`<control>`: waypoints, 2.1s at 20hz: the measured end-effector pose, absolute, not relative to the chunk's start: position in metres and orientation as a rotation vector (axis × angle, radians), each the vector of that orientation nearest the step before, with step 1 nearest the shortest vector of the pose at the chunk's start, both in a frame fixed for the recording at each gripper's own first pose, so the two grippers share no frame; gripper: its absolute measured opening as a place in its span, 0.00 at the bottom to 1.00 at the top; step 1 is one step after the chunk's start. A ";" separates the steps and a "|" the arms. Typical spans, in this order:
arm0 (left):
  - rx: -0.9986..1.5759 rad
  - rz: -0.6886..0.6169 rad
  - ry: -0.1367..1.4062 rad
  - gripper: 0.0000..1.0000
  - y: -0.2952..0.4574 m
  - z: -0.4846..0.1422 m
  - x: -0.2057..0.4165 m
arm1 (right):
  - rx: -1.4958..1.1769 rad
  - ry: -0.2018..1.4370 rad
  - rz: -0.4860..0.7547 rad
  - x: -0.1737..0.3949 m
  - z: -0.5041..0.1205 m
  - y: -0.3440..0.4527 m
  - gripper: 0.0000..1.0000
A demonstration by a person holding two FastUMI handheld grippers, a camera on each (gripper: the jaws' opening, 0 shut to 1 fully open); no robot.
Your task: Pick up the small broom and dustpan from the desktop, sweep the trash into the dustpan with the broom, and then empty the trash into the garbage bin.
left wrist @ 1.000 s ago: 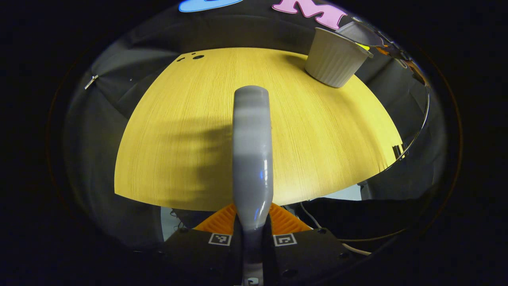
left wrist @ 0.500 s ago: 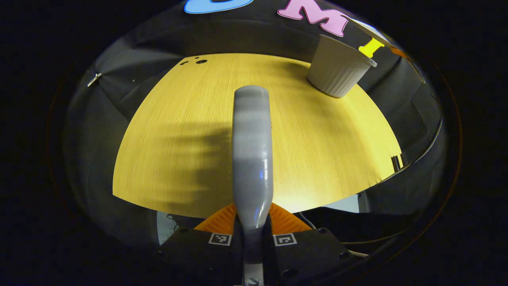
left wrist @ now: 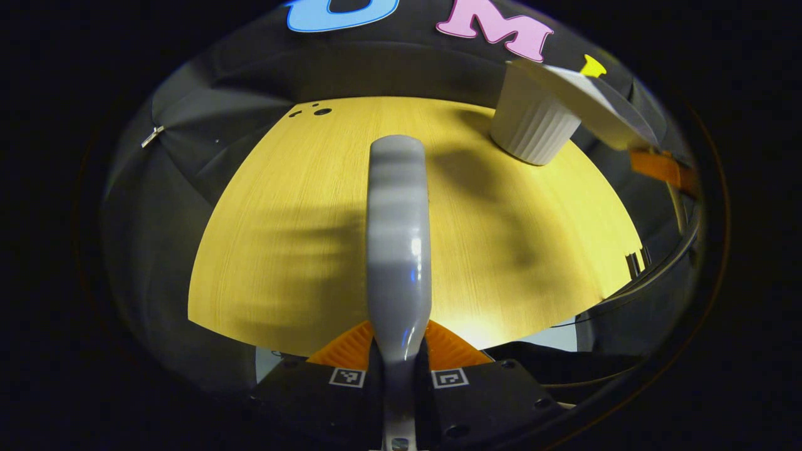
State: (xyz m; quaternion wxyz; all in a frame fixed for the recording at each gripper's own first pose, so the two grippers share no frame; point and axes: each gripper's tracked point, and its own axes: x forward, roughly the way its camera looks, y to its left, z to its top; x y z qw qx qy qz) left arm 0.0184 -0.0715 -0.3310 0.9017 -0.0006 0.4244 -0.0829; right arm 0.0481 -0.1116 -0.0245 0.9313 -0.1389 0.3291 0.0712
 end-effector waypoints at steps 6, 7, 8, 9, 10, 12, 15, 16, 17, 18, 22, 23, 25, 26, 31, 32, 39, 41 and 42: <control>-0.029 -0.143 0.934 0.25 -0.068 -0.346 0.038 | -0.135 0.900 0.116 0.015 -0.091 -0.122 0.33; -0.036 -0.140 0.945 0.25 -0.065 -0.349 0.043 | -0.116 0.928 0.108 0.010 -0.099 -0.125 0.33; -0.039 -0.139 0.956 0.25 -0.064 -0.352 0.048 | -0.104 0.953 0.099 0.013 -0.105 -0.126 0.33; -0.036 -0.138 0.968 0.25 -0.062 -0.354 0.054 | -0.093 0.973 0.088 0.012 -0.110 -0.127 0.33; -0.032 -0.132 0.979 0.25 -0.061 -0.355 0.058 | -0.080 0.992 0.077 0.010 -0.115 -0.129 0.33; -0.032 -0.133 1.013 0.25 -0.061 -0.359 0.071 | -0.045 1.022 0.062 0.008 -0.124 -0.128 0.33; -0.011 -0.141 1.059 0.25 -0.062 -0.366 0.087 | -0.001 1.071 0.052 0.010 -0.145 -0.125 0.33; -0.003 -0.142 1.074 0.25 -0.064 -0.367 0.089 | 0.011 1.085 0.052 0.013 -0.151 -0.121 0.33; 0.001 -0.144 1.087 0.22 -0.064 -0.369 0.091 | 0.024 1.096 0.054 0.014 -0.156 -0.117 0.34; 0.006 -0.147 1.102 0.25 -0.065 -0.371 0.094 | 0.037 1.104 0.053 0.015 -0.160 -0.114 0.34; 0.040 -0.137 1.134 0.27 -0.064 -0.375 0.102 | 0.052 1.105 0.037 0.015 -0.160 -0.105 0.28; 0.051 -0.133 1.136 0.27 -0.063 -0.374 0.104 | 0.072 1.106 0.045 0.016 -0.158 -0.099 0.44; 0.071 -0.129 1.135 0.32 -0.063 -0.371 0.105 | 0.100 1.107 0.055 0.018 -0.157 -0.094 0.39; 0.074 -0.127 1.131 0.29 -0.063 -0.368 0.107 | 0.114 1.107 0.060 0.019 -0.156 -0.093 0.40; 0.021 -0.121 1.083 0.69 -0.065 -0.351 0.109 | 0.164 1.064 0.079 0.024 -0.133 -0.083 0.67; 0.008 -0.123 1.074 0.84 -0.067 -0.344 0.107 | 0.159 1.042 0.075 0.026 -0.126 -0.085 0.90; -0.070 -0.114 0.863 0.96 -0.071 -0.264 0.078 | 0.097 0.777 0.089 0.020 -0.026 -0.094 0.99; -0.045 -0.075 0.714 0.96 -0.066 -0.227 0.075 | 0.061 0.655 0.092 0.019 0.010 -0.098 0.99; -0.031 -0.055 0.655 0.96 -0.065 -0.212 0.072 | 0.044 0.589 0.088 0.019 0.028 -0.100 0.99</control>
